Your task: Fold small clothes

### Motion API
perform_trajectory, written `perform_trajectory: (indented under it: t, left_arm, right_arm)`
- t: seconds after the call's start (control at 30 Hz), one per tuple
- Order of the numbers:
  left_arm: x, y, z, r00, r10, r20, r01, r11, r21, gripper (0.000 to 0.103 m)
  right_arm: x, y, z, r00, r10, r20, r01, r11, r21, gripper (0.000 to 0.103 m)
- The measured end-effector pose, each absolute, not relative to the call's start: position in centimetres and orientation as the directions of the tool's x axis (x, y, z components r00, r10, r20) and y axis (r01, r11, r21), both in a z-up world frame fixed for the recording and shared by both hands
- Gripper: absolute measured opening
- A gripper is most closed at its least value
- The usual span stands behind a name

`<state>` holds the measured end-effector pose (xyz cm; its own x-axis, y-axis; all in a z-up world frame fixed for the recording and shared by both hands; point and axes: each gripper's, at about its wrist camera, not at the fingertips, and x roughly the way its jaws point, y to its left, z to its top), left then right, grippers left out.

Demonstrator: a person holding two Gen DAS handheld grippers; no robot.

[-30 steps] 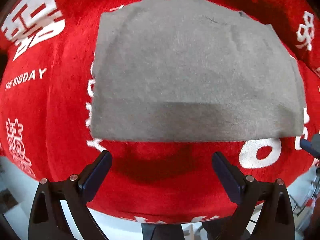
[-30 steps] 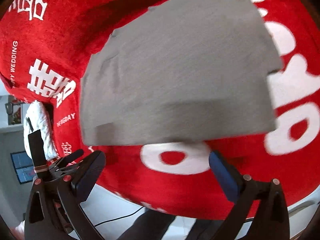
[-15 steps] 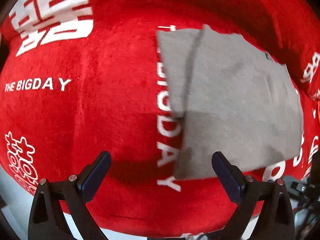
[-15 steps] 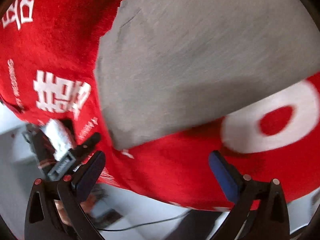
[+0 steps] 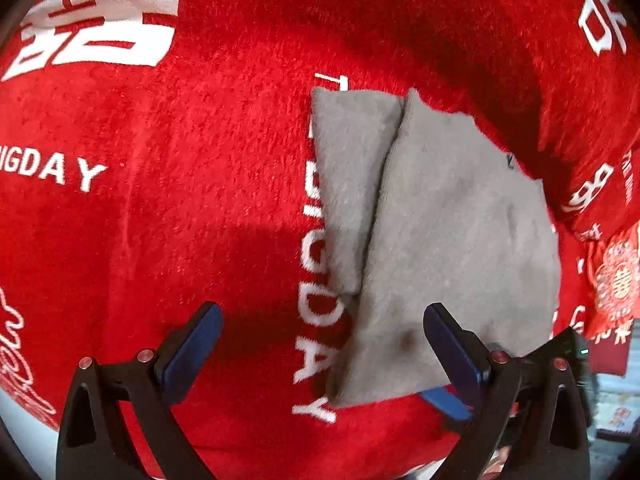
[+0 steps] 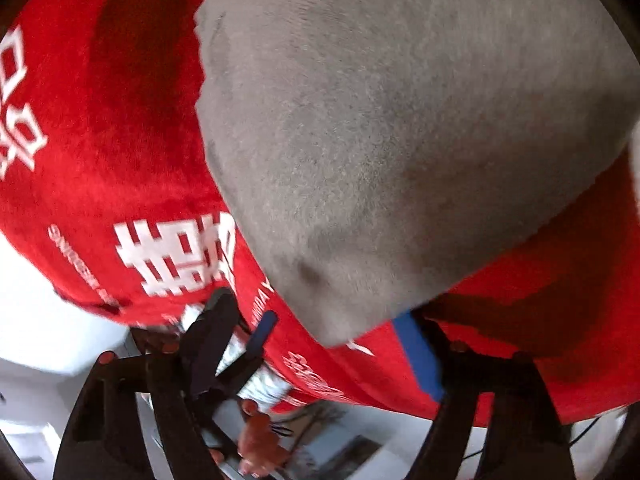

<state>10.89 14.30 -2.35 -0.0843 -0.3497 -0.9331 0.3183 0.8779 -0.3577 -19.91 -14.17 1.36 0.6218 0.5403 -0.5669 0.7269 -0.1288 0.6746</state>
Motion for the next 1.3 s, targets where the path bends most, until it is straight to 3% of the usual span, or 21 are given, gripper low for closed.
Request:
perform_trajectory:
  t: [0.03, 0.1, 0.13, 0.17, 0.33, 0.47, 0.7, 0.8, 0.83, 0.87, 0.93, 1.03, 1.1, 1.13, 1.17, 1.3]
  left_arm:
    - [11.1, 14.4, -2.5, -0.095, -0.371, -0.924, 0.304, 0.873, -0.382, 0.101]
    - [11.6, 14.4, -2.8, -0.119, -0.41, -0.904, 0.278, 0.861, -0.427, 0.101]
    - [11.8, 14.4, -3.0, -0.131, -0.427, -0.895, 0.267, 0.854, -0.447, 0.101]
    - [12.1, 14.4, -3.3, -0.151, -0.451, -0.88, 0.251, 0.843, -0.475, 0.101]
    - [13.0, 13.9, -4.6, -0.214, -0.507, -0.835, 0.195, 0.815, -0.546, 0.101]
    - [13.8, 12.2, -6.0, -0.296, -0.593, -0.749, 0.134, 0.75, -0.647, 0.101]
    - [14.8, 7.2, -6.8, -0.371, -0.679, -0.634, 0.101, 0.649, -0.754, 0.101]
    - [14.9, 5.5, -5.9, -0.353, -0.67, -0.653, 0.148, 0.649, -0.746, 0.101]
    - [14.7, 4.8, -5.7, -0.348, -0.657, -0.669, 0.173, 0.656, -0.734, 0.092]
    - [14.4, 4.2, -5.7, -0.35, -0.633, -0.69, 0.198, 0.67, -0.715, 0.074]
    - [14.0, 3.3, -6.0, -0.348, -0.572, -0.743, 0.245, 0.71, -0.66, 0.066]
    - [13.7, 3.1, -6.2, -0.323, -0.526, -0.787, 0.273, 0.744, -0.609, 0.066]
    - [13.6, 3.1, -6.2, -0.303, -0.511, -0.804, 0.276, 0.761, -0.588, 0.066]
    - [13.6, 3.0, -6.2, -0.297, -0.508, -0.809, 0.276, 0.765, -0.582, 0.066]
    - [13.4, 2.8, -6.1, -0.293, -0.5, -0.815, 0.281, 0.769, -0.574, 0.066]
    - [12.9, 1.5, -6.1, -0.29, -0.484, -0.826, 0.307, 0.77, -0.559, 0.076]
  right_arm:
    - [-19.9, -14.2, 1.1, 0.636, 0.534, -0.557, 0.723, -0.158, 0.673, 0.071]
    - [-19.8, -14.3, 0.5, 0.663, 0.524, -0.535, 0.712, -0.221, 0.666, 0.047]
    - [-19.8, -14.3, 0.2, 0.672, 0.52, -0.528, 0.708, -0.24, 0.664, 0.024]
    - [-19.9, -14.5, 0.1, 0.679, 0.514, -0.524, 0.703, -0.25, 0.666, 0.01]
    - [-19.5, -15.5, 2.3, 0.749, 0.491, -0.444, 0.608, -0.246, 0.755, 0.009]
    - [-18.5, -16.6, 5.1, 0.76, 0.501, -0.414, 0.558, -0.177, 0.811, 0.009]
    - [-17.8, -16.6, 5.8, 0.68, 0.577, -0.453, 0.589, -0.062, 0.806, 0.009]
    - [-18.6, -16.1, 5.6, 0.599, 0.616, -0.511, 0.638, 0.019, 0.77, 0.009]
    - [-18.9, -16.1, 5.4, 0.57, 0.628, -0.53, 0.655, 0.043, 0.755, 0.009]
    - [-19.4, -16.0, 5.2, 0.519, 0.65, -0.555, 0.68, 0.079, 0.729, 0.01]
    - [-20.1, -16.2, 4.9, 0.421, 0.68, -0.6, 0.721, 0.151, 0.677, 0.01]
    - [-21.1, -17.7, 5.4, 0.265, 0.658, -0.705, 0.744, 0.325, 0.583, 0.017]
    - [-21.4, -19.4, 6.4, 0.243, 0.62, -0.746, 0.737, 0.382, 0.558, 0.039]
    - [-21.3, -20.2, 6.9, 0.246, 0.602, -0.76, 0.736, 0.394, 0.551, 0.063]
    - [-21.2, -21.1, 7.4, 0.257, 0.581, -0.772, 0.732, 0.404, 0.548, 0.069]
    - [-19.4, -24.6, 9.1, 0.293, 0.479, -0.828, 0.712, 0.468, 0.523, 0.068]
